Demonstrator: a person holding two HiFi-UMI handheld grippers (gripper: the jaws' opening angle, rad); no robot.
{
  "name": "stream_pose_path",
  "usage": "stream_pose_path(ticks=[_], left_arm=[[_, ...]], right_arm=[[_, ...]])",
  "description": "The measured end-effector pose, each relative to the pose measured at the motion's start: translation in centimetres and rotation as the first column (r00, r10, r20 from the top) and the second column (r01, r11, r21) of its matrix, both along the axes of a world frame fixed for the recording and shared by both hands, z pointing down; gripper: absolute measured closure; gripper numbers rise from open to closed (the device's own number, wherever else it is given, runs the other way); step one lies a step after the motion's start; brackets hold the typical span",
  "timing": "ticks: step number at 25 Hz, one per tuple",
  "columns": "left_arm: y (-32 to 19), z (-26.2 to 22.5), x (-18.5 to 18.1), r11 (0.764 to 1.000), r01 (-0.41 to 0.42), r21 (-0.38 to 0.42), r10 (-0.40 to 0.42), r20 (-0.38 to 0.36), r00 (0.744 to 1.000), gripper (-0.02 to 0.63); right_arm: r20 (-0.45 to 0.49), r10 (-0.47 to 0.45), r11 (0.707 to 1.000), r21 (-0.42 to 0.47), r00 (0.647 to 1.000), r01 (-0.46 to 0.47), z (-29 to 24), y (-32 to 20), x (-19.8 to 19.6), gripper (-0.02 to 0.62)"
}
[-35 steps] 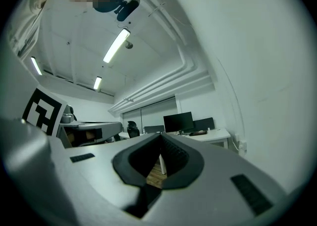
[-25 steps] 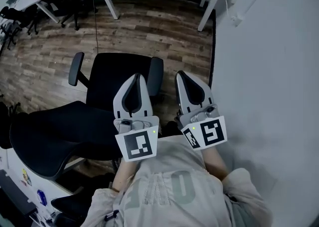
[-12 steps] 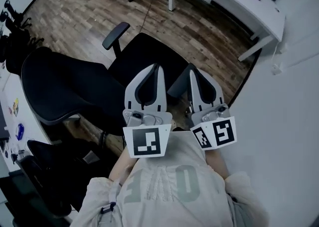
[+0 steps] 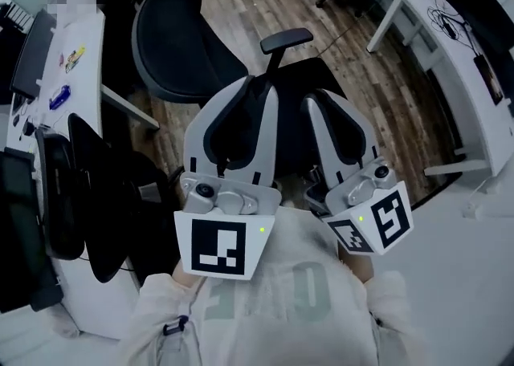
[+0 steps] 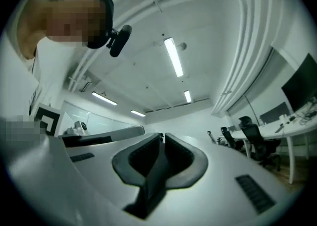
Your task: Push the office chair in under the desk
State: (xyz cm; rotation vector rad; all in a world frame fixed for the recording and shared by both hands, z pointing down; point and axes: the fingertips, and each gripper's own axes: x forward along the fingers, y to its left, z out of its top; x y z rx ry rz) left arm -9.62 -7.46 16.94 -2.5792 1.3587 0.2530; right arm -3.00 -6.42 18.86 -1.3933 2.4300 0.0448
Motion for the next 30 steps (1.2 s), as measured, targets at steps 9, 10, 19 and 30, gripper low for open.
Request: stream_pose_path(ticks=[9,10,19,30], left_arm=[[-1.4,4.8,-13.8,0.941,0.315,-0.121,-0.310,0.057,0.949,0.421],[-2.0,5.8,-15.1,0.929,0.343,-0.141,-0.337,0.068,0.939,0.416],[-9.7,13.1,-17.3,0.887,0.361,-0.288,-0.332,0.144,0.932,0.396],[-14.5,14.2,-17.8,0.879,0.366,-0.306,-0.329,0.168,0.929,0.391]], right_arm=[[-0.168,-0.253,0.965,-0.118,0.953,0.236,3.3,-1.9,-9.2,0.390],[-0.181,-0.266,0.960,-0.133,0.947,0.245,3.8,-2.2,-9.9,0.388],[-0.238,-0.234,0.960,-0.207,0.943,0.186,7.1,-3.9,-11.7,0.388],[-0.279,-0.219,0.948,-0.287,0.935,0.137,11.1,-5.8,-12.4,0.388]])
